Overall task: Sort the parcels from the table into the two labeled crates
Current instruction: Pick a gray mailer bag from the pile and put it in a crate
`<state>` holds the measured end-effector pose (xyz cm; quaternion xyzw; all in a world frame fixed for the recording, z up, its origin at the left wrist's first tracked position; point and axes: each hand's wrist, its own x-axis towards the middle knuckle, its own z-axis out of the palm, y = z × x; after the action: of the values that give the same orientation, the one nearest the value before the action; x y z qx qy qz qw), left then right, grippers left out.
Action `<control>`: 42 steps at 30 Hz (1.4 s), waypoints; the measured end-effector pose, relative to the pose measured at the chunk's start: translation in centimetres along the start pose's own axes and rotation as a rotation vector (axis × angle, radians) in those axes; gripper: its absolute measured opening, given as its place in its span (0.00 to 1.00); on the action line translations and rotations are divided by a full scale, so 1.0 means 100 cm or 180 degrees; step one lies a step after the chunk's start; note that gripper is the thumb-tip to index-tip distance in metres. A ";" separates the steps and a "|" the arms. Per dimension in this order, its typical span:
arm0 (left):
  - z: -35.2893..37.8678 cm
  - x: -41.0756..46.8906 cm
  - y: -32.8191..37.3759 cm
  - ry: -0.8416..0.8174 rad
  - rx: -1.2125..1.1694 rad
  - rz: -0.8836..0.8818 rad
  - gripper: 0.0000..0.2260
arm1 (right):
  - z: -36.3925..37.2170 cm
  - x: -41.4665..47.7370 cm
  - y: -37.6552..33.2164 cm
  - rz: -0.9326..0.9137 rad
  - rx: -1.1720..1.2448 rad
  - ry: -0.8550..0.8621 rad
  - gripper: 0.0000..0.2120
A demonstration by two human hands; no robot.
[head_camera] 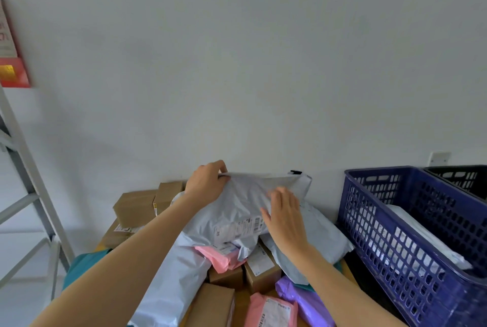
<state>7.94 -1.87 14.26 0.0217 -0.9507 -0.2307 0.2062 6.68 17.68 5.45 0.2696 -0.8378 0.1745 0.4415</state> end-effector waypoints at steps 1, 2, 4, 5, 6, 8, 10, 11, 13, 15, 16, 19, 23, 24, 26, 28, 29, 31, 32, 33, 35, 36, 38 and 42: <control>-0.004 -0.001 -0.002 0.0081 -0.0102 -0.0013 0.05 | 0.004 -0.009 -0.002 -0.0061 0.0085 -0.0119 0.17; -0.008 -0.003 -0.004 0.0157 -0.0206 -0.0035 0.04 | 0.008 -0.019 -0.005 0.0035 0.0315 -0.0384 0.15; -0.017 -0.005 -0.005 0.0316 -0.0410 -0.0103 0.02 | 0.016 -0.035 -0.008 0.0665 0.0888 -0.1016 0.12; -0.022 -0.005 -0.006 0.0397 -0.0512 -0.0138 0.02 | 0.022 -0.042 -0.009 0.1071 0.1162 -0.1265 0.12; -0.028 -0.006 -0.006 0.0473 -0.0623 -0.0162 0.03 | 0.029 -0.047 -0.010 0.1493 0.1444 -0.1359 0.13; -0.041 -0.007 -0.006 0.0624 -0.0924 -0.0191 0.05 | 0.036 -0.049 -0.011 0.2500 0.2262 -0.1235 0.18; -0.053 -0.009 -0.005 0.0713 -0.1296 -0.0213 0.06 | 0.038 -0.045 -0.010 0.3341 0.3231 -0.1069 0.27; -0.059 -0.011 -0.004 0.0726 -0.1477 -0.0231 0.06 | 0.039 -0.041 -0.007 0.3690 0.3826 -0.1041 0.33; -0.070 -0.015 -0.003 0.0705 -0.1795 -0.0294 0.06 | 0.040 -0.033 0.000 0.3911 0.4730 -0.1084 0.42; -0.079 -0.017 -0.004 0.0678 -0.2003 -0.0386 0.05 | 0.035 -0.028 0.004 0.3427 0.5019 -0.1358 0.34; -0.083 -0.018 -0.005 0.0680 -0.2069 -0.0449 0.05 | 0.031 -0.023 0.002 0.3286 0.5015 -0.1516 0.24; -0.088 -0.021 -0.016 0.0684 -0.2209 -0.0687 0.06 | 0.031 -0.017 0.000 0.3054 0.5130 -0.1437 0.20; -0.080 -0.029 -0.037 0.0744 -0.2294 -0.0970 0.07 | 0.022 -0.010 -0.008 0.3146 0.5681 -0.0921 0.37; -0.078 -0.031 -0.042 0.0745 -0.2307 -0.1023 0.06 | 0.019 -0.008 -0.009 0.3140 0.5626 -0.0916 0.35; -0.074 -0.035 -0.052 0.0645 -0.2424 -0.1068 0.05 | 0.015 -0.004 -0.010 0.3140 0.5572 -0.0931 0.30; -0.073 -0.039 -0.061 0.0481 -0.2506 -0.1068 0.05 | 0.012 0.000 -0.008 0.3070 0.5488 -0.0981 0.29; -0.072 -0.041 -0.064 0.0400 -0.2503 -0.1063 0.08 | 0.012 0.001 -0.007 0.3060 0.5418 -0.0972 0.30; -0.071 -0.044 -0.072 0.0258 -0.2363 -0.1012 0.12 | 0.013 0.003 -0.003 0.3121 0.5245 -0.0919 0.31; -0.071 -0.045 -0.075 0.0178 -0.2272 -0.0989 0.14 | 0.014 0.003 -0.001 0.3122 0.5146 -0.0927 0.32; -0.070 -0.046 -0.078 0.0089 -0.2204 -0.0988 0.16 | 0.014 0.004 0.001 0.3089 0.5035 -0.0983 0.32; -0.068 -0.049 -0.084 -0.0053 -0.2107 -0.1015 0.19 | 0.013 0.004 0.004 0.2982 0.4711 -0.1149 0.33; -0.066 -0.050 -0.087 -0.0100 -0.2088 -0.1032 0.21 | 0.011 0.003 0.006 0.2925 0.4530 -0.1228 0.34; -0.060 -0.051 -0.091 -0.0179 -0.2160 -0.1051 0.22 | 0.005 0.000 0.010 0.2876 0.4149 -0.1335 0.36; -0.034 -0.047 -0.082 -0.0415 -0.2311 -0.0967 0.23 | -0.017 -0.011 0.028 0.3003 0.3519 -0.1360 0.39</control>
<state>13.16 -10.03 11.50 0.0730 -0.8044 -0.5804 0.1033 6.58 21.12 5.30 0.0926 -0.7221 0.6836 -0.0515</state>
